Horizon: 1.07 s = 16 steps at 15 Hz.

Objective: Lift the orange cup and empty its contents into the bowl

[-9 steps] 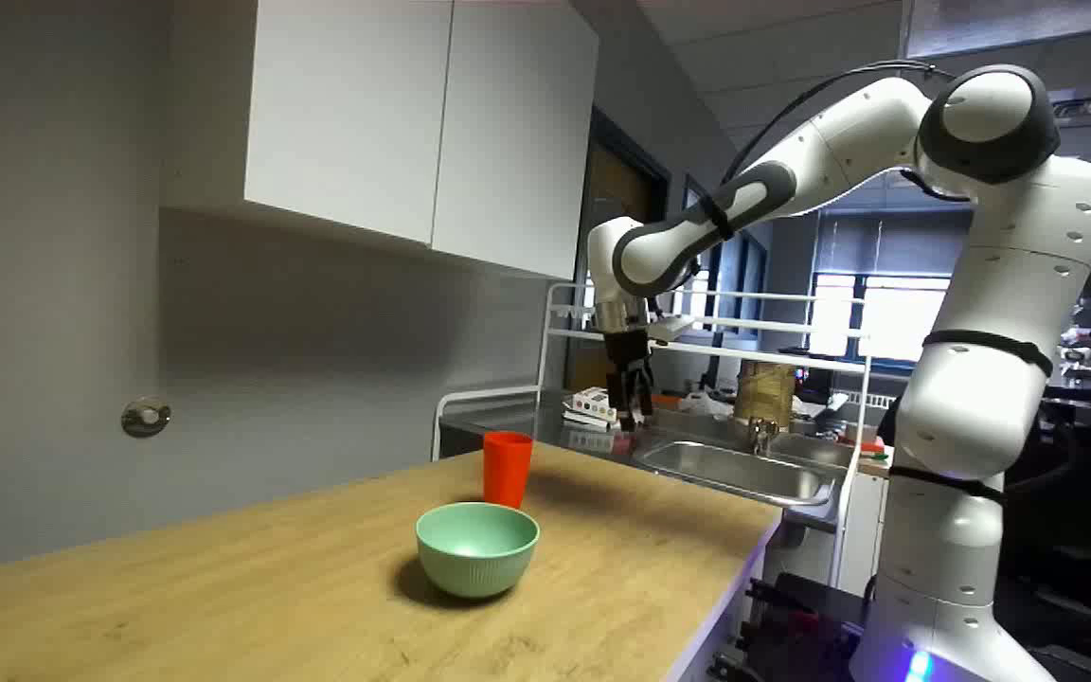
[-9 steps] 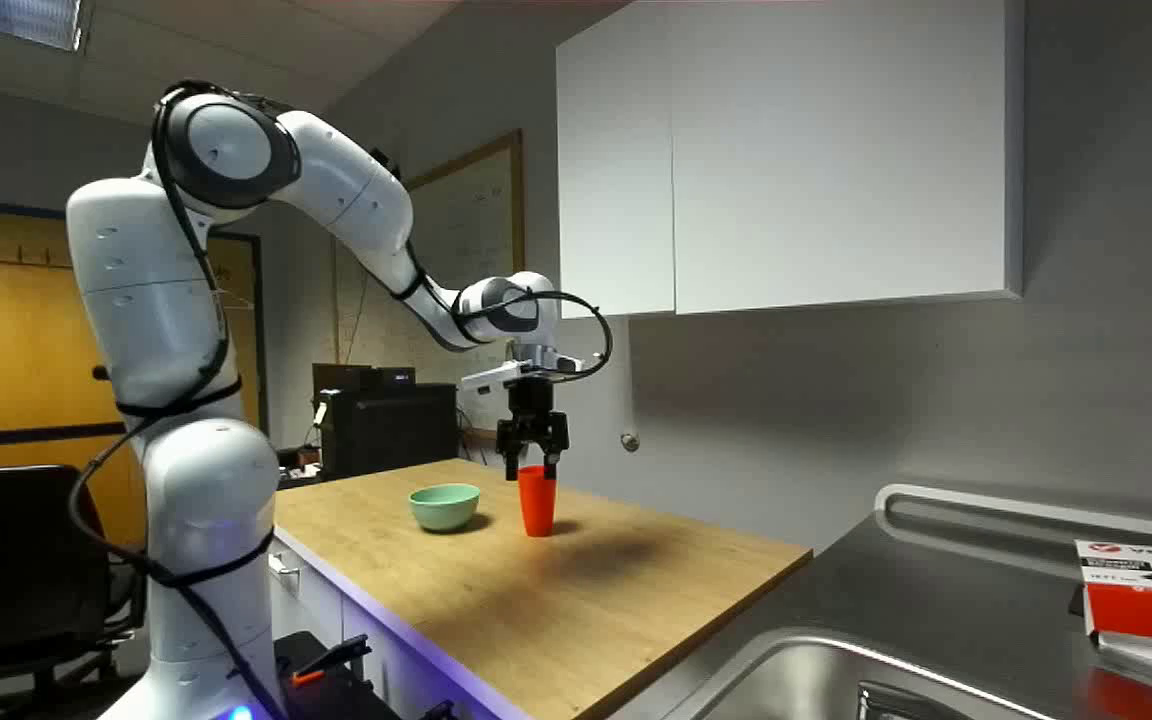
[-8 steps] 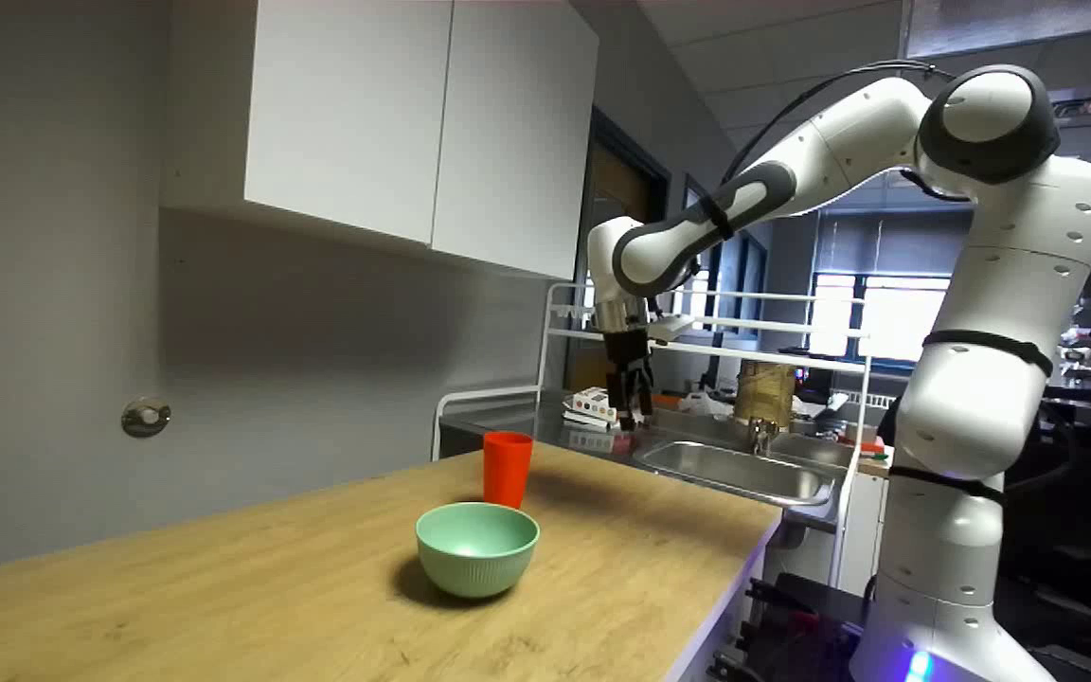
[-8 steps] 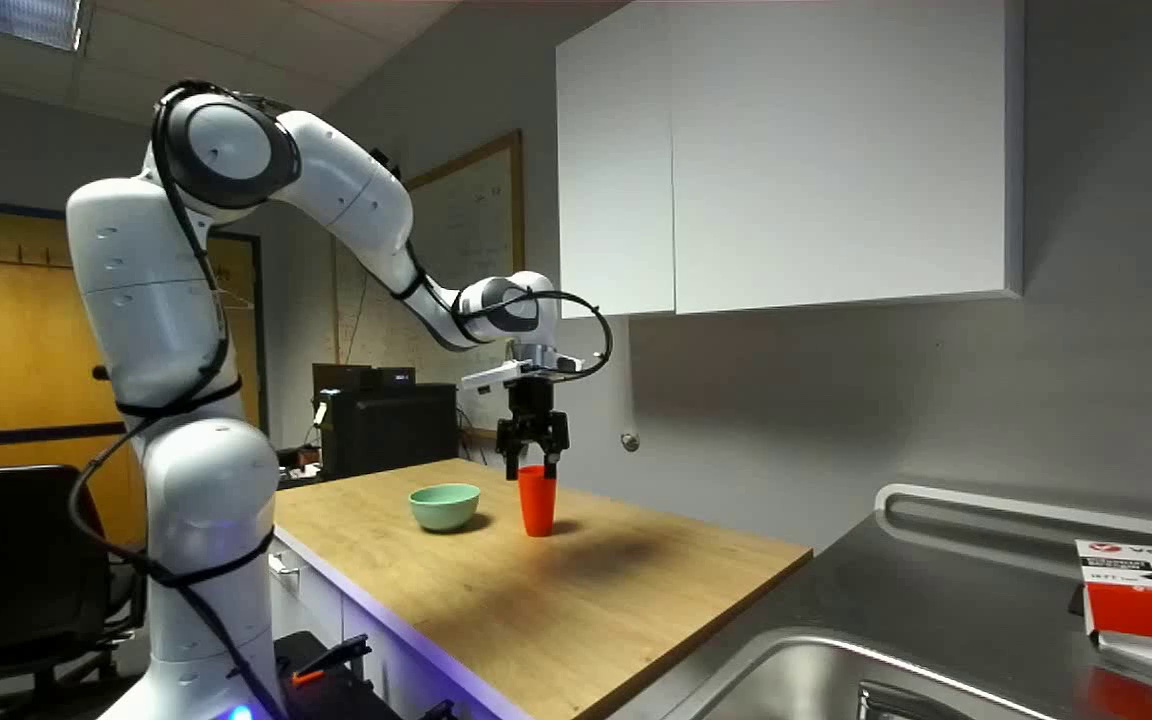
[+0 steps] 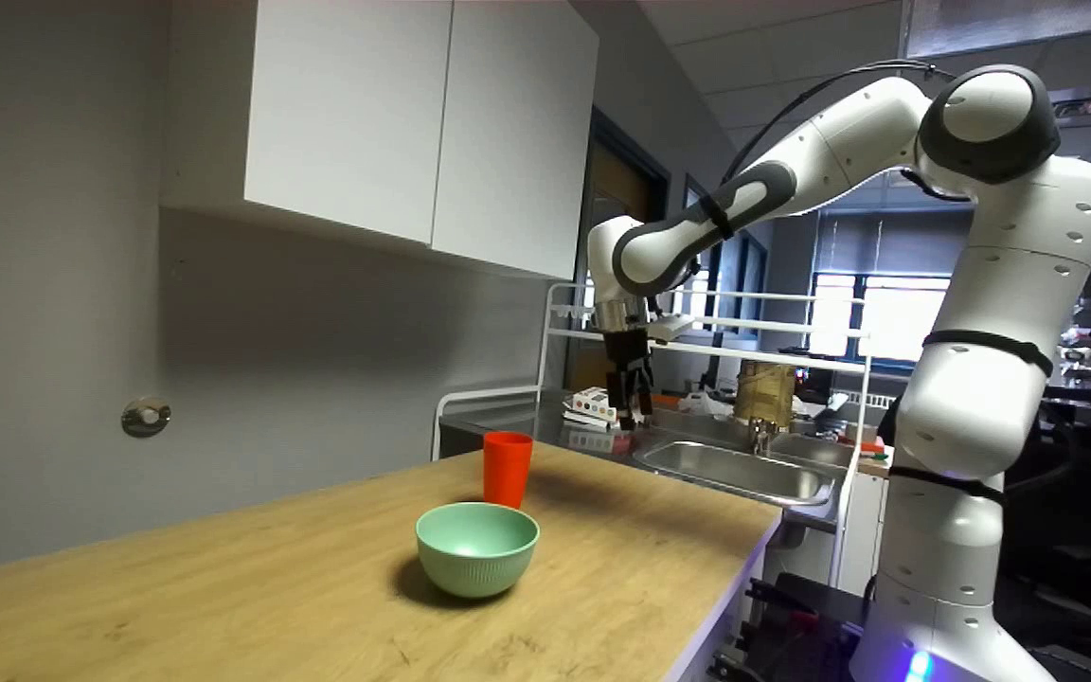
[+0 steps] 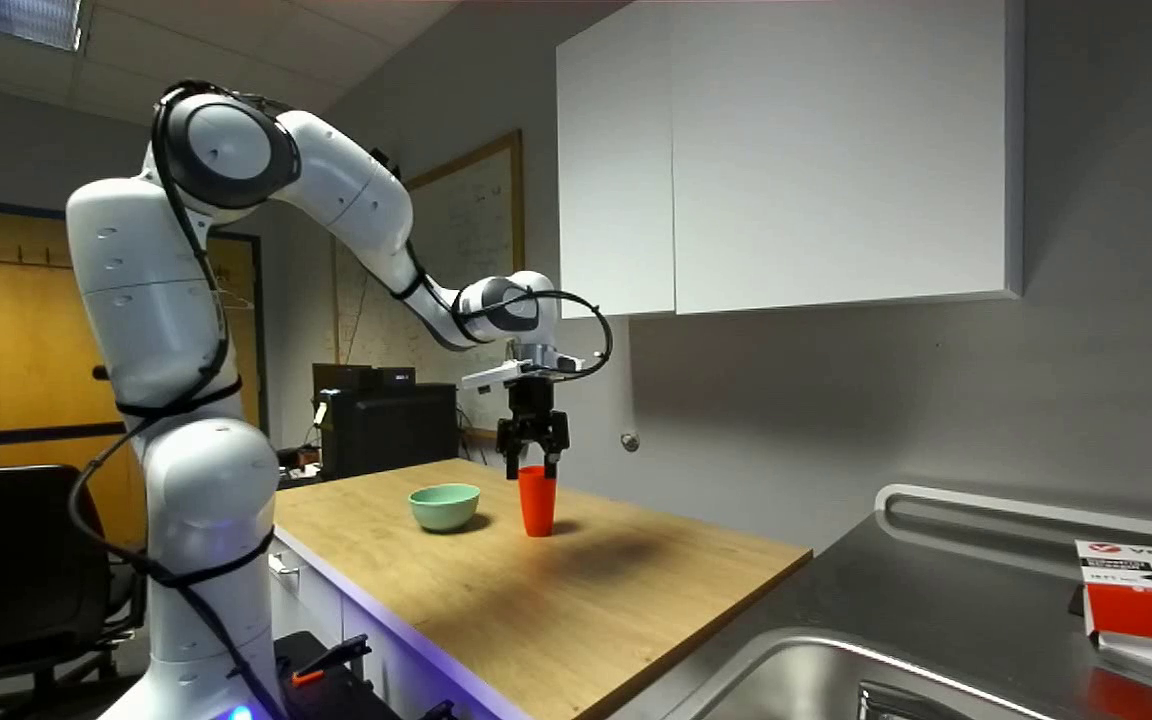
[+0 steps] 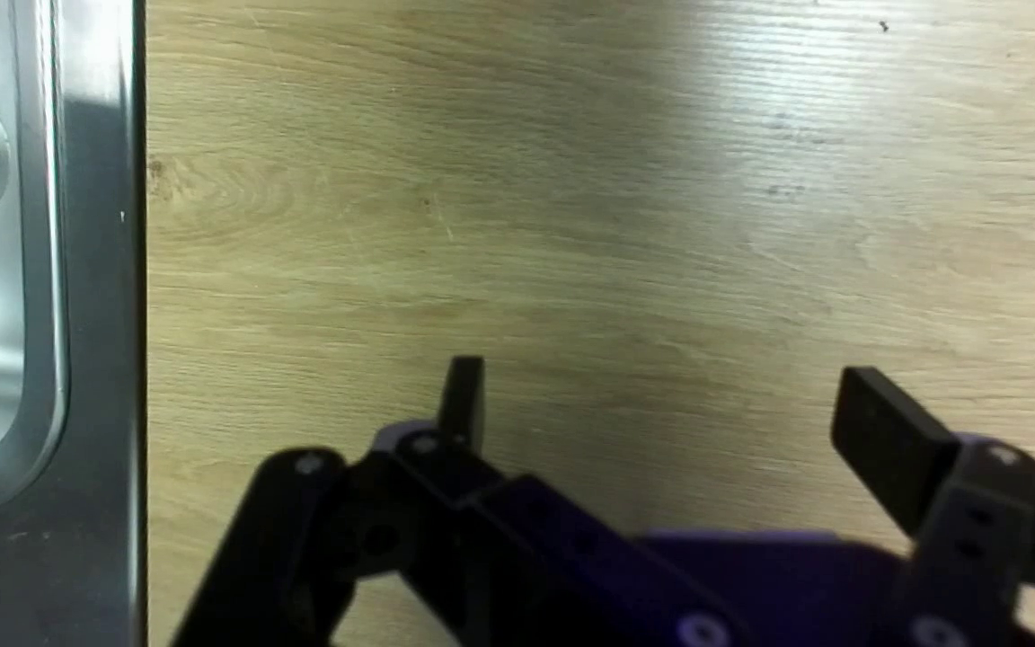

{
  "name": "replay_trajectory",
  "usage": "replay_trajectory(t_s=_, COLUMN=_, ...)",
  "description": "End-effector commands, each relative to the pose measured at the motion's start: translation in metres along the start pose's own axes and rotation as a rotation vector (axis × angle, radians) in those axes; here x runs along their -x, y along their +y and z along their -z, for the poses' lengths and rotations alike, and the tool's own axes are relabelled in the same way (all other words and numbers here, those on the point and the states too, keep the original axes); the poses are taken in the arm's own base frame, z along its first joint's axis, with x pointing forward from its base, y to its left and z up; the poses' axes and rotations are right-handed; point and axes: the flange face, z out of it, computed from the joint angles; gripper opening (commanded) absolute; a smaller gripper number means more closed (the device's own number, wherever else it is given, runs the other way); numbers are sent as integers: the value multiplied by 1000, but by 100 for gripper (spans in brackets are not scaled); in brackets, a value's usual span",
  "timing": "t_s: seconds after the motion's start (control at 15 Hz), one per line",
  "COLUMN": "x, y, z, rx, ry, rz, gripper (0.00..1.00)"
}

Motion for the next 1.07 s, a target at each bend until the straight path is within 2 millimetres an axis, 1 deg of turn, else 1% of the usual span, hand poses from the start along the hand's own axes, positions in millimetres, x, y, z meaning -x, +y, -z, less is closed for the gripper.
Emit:
replay_trajectory(t_s=0.0, x=0, y=0, z=0, rx=0, ry=-1, rz=0, gripper=100)
replay_trajectory(t_s=0.2, x=-6, y=-1, z=-1, rx=2, ry=-4, rz=-1, gripper=100)
replay_trajectory(t_s=0.47, x=-26, y=-13, z=0, rx=5, ry=14, rz=20, gripper=100)
replay_trajectory(t_s=1.0, x=-84, y=-50, z=15, rx=20, ry=117, rz=102, gripper=100)
